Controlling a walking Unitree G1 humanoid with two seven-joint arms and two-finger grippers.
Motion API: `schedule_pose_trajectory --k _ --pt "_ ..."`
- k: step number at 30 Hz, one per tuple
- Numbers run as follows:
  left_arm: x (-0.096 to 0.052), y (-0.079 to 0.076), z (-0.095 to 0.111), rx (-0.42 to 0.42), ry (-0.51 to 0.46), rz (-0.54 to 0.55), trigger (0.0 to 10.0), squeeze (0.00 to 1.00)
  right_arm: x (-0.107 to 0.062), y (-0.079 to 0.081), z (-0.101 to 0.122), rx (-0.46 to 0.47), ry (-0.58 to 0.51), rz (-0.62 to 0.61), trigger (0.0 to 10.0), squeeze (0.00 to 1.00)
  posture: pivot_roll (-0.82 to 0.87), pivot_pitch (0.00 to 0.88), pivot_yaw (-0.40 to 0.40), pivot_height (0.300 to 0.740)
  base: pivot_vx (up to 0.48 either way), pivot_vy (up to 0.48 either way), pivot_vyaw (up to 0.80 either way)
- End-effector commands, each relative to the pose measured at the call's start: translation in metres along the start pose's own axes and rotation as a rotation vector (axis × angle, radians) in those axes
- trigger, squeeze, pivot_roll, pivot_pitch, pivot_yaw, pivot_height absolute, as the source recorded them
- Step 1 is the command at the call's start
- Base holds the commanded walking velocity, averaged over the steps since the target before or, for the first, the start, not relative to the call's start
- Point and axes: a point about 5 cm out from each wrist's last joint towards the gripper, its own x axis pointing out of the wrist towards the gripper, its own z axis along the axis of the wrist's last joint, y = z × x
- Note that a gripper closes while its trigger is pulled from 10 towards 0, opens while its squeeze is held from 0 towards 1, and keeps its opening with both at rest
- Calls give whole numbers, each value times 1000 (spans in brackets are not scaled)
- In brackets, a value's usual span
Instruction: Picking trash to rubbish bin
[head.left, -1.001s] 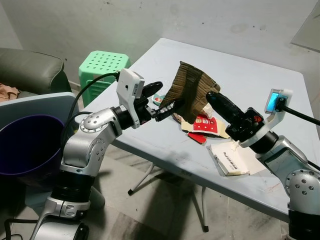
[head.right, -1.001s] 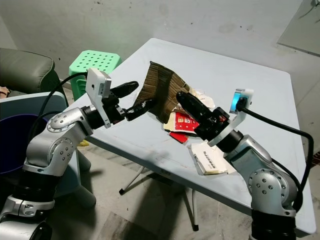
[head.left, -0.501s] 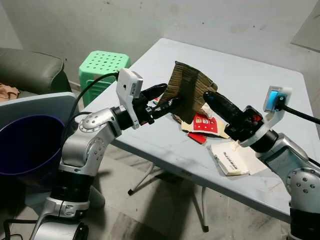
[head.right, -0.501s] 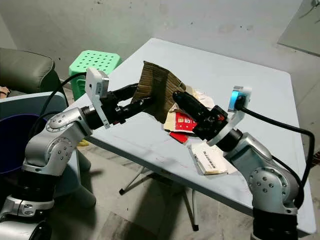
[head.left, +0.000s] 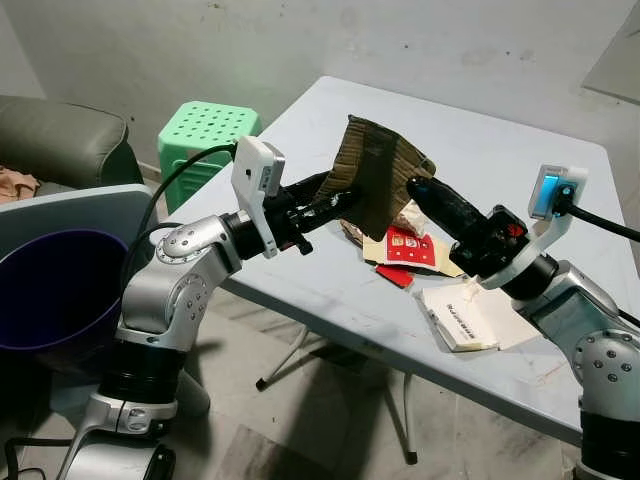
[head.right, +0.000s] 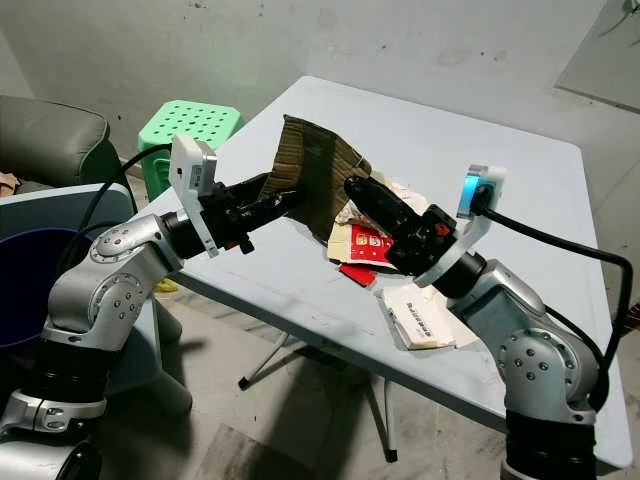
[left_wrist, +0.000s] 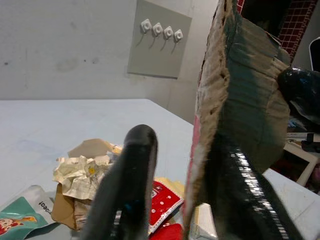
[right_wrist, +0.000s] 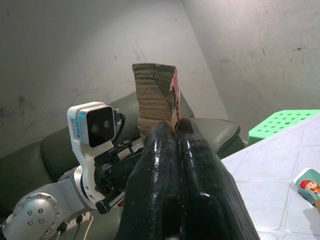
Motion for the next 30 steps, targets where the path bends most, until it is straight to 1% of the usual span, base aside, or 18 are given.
schedule_pose_trajectory --k 1,18,22,27,29,30 --pt "2 -2 8 25 -9 -18 0 0 2 3 6 -14 -13 29 10000 0 -74 79 -62 740 0 0 0" --pt "1 -2 10 21 -20 -16 0 0 2 2 4 -2 -5 27 10000 0 -69 73 -66 740 0 0 0" --pt "0 -2 10 21 -20 -16 0 0 3 2 2 13 0 27 10000 0 -68 65 -66 740 0 0 0" --pt "0 -2 11 18 -28 -15 0 0 3 2 2 60 -3 32 10000 0 -67 58 -67 740 0 0 0" --pt "0 -2 11 20 -26 -14 0 0 3 3 2 60 -5 36 10000 0 -68 56 -68 740 0 0 0" --pt "1 -2 10 18 -22 -12 0 0 3 3 2 61 -5 40 10000 63 -68 54 -67 740 0 0 0"
